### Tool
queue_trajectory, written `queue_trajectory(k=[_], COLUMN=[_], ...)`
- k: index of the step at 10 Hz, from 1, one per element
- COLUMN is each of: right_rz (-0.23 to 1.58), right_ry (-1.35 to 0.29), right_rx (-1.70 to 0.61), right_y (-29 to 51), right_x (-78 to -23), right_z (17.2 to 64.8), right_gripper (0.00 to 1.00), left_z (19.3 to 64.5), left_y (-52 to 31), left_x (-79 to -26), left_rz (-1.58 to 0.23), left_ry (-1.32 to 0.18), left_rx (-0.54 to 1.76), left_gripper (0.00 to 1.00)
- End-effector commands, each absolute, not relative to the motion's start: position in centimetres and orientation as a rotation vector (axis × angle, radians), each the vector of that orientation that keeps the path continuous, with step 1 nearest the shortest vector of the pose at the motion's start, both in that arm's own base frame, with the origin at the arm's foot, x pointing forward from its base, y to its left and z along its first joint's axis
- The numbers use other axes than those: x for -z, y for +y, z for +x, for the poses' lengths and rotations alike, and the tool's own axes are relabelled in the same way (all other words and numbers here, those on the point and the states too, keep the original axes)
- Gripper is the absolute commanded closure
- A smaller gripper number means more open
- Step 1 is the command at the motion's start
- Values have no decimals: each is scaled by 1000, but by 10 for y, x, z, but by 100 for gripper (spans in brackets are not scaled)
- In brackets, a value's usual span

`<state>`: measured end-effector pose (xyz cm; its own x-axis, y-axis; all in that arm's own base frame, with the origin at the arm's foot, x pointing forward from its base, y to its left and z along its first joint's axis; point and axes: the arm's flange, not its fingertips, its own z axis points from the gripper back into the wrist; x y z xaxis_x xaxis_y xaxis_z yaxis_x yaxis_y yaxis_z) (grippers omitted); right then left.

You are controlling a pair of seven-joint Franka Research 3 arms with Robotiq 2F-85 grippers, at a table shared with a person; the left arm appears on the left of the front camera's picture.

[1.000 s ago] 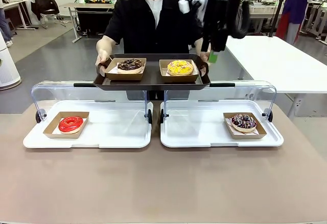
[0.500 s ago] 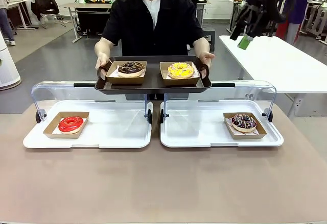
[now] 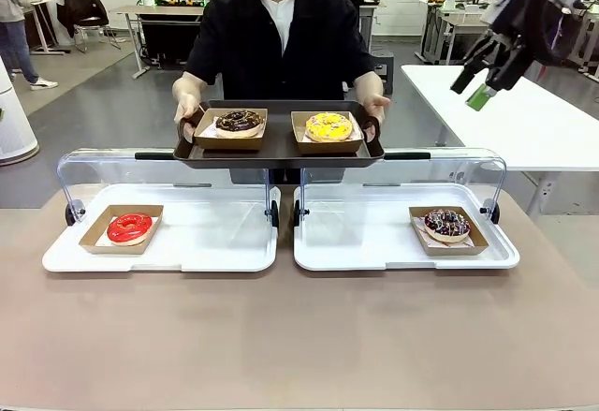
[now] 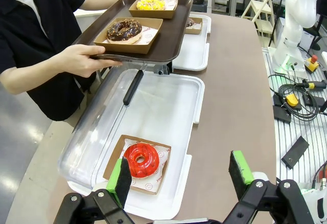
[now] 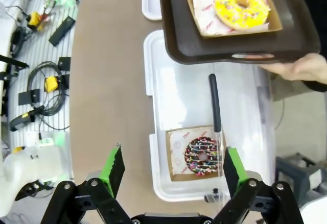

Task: Provide the desired donut to the person.
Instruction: Place the picked Paper togo box onto the Handle tray extended by the person.

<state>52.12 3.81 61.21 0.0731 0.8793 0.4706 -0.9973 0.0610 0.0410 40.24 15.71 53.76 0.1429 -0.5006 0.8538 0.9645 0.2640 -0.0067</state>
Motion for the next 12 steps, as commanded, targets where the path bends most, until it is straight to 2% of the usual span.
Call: queue_trajectory(k=[1,2,12], right_rz=[385,401,401], right_ry=[-418,-362,-362], right_rx=[-1473,-1467,-1467], right_y=[36,38,38], right_x=[-601,-612,-612], right_z=[508,521,521], right_gripper=[0,0,0], left_z=[402,402,402], left_y=[157,157,157], left_x=[-537,-537,-537], left_rz=[-668,-668,-668], left_ry=[-887,-887,-887], left_rx=[1178,1178,1178], left_gripper=[0,0,0])
